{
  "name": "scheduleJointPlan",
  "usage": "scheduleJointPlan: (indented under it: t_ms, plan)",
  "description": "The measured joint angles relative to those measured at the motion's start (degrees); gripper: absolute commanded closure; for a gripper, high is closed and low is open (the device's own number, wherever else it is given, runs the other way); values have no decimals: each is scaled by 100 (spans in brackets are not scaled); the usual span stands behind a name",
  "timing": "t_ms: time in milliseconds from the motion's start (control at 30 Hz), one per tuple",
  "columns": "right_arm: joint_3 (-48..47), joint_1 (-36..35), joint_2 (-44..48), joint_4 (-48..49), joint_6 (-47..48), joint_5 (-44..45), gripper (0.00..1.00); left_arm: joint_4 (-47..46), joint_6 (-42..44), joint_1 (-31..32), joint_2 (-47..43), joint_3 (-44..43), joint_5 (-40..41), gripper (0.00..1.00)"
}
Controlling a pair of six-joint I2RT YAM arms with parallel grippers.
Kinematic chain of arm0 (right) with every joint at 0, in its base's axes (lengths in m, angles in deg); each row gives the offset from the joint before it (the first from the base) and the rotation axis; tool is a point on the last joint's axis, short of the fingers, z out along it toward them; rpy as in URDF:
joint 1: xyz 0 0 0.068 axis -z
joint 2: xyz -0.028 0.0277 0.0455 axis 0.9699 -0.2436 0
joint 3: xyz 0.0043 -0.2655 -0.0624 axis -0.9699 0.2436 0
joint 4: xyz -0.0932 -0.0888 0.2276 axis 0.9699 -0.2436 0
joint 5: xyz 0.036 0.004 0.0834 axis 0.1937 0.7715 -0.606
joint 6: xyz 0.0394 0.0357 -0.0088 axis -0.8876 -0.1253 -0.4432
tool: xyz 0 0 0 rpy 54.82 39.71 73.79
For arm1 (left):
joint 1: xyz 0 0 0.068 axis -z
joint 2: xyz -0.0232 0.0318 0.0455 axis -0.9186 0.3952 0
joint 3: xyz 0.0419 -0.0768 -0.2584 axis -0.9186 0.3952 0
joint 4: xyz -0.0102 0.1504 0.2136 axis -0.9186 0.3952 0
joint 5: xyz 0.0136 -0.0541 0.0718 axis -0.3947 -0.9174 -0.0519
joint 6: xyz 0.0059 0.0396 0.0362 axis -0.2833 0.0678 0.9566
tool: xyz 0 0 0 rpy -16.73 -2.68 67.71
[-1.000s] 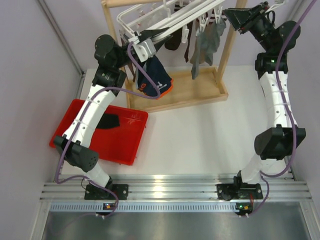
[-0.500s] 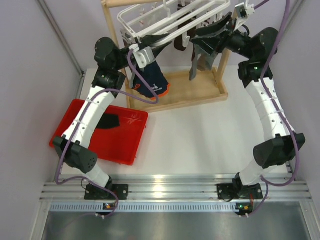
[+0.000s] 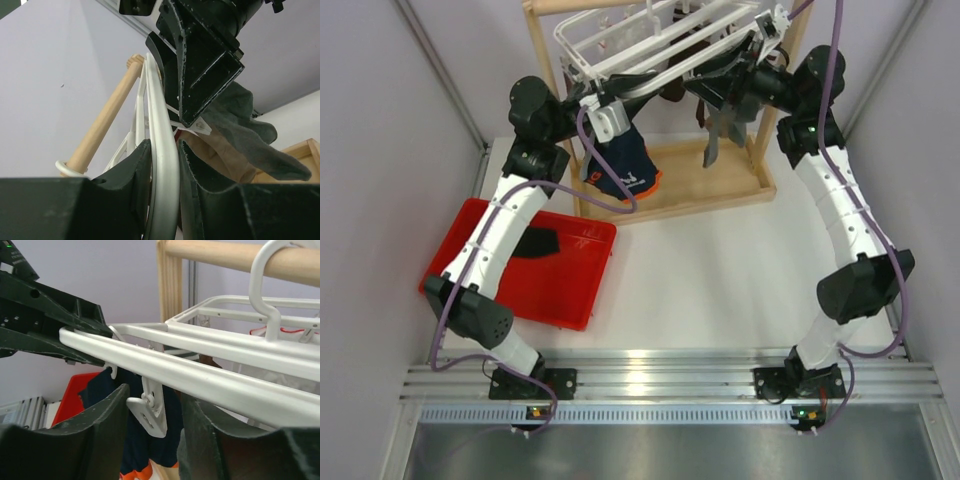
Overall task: Clip the socks to the hanger
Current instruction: Rotate the hanger.
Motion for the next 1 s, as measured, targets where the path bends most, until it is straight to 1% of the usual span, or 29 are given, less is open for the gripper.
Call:
scheduleJointPlan:
  t_ms: [33, 67, 100, 133, 167, 200, 300, 333, 500, 667, 733, 767, 900, 1000]
  plan:
    - [0, -9, -17, -46, 13, 37, 71, 4, 20, 0, -20, 35, -2, 91]
    - [0, -24, -31, -83, 44, 70, 78, 4, 42, 0, -39, 70, -2, 85]
    - [-4, -37, -39, -107, 22, 103, 84, 11, 61, 0, -63, 109, -2, 76]
    - [-24, -52, -48, -125, 4, 120, 95, 15, 68, 0, -76, 136, -2, 72]
    - [-46, -74, -55, -131, -31, 157, 100, 13, 70, 0, -87, 155, 0, 68]
    - [-66, -90, -55, -157, -76, 170, 100, 13, 52, 0, -98, 175, 4, 59]
    - [-109, -153, -52, -195, -214, 199, 100, -22, -195, -13, -157, 264, 267, 51]
    - [-109, -175, -52, -219, -247, 201, 100, -39, -398, -26, -186, 297, 422, 43]
    - [-59, -282, 11, -280, -328, 236, 100, -50, -1449, -98, -481, 614, 1119, 42]
    - [4, -337, 201, -343, -422, 238, 100, 24, -2433, -103, -1198, 1292, 1528, 40]
    - [13, -343, 286, -380, -431, 258, 100, 17, -2804, -118, -1563, 1613, 1727, 38]
    - [13, -348, 310, -387, -442, 267, 100, 15, -2975, -129, -1746, 1755, 1832, 35]
    - [15, -378, 358, -472, -463, 278, 100, 20, -3464, -133, -2232, 2094, 2288, 31]
    - [15, -409, 363, -525, -466, 280, 100, 44, -3628, -133, -2319, 2100, 2634, 31]
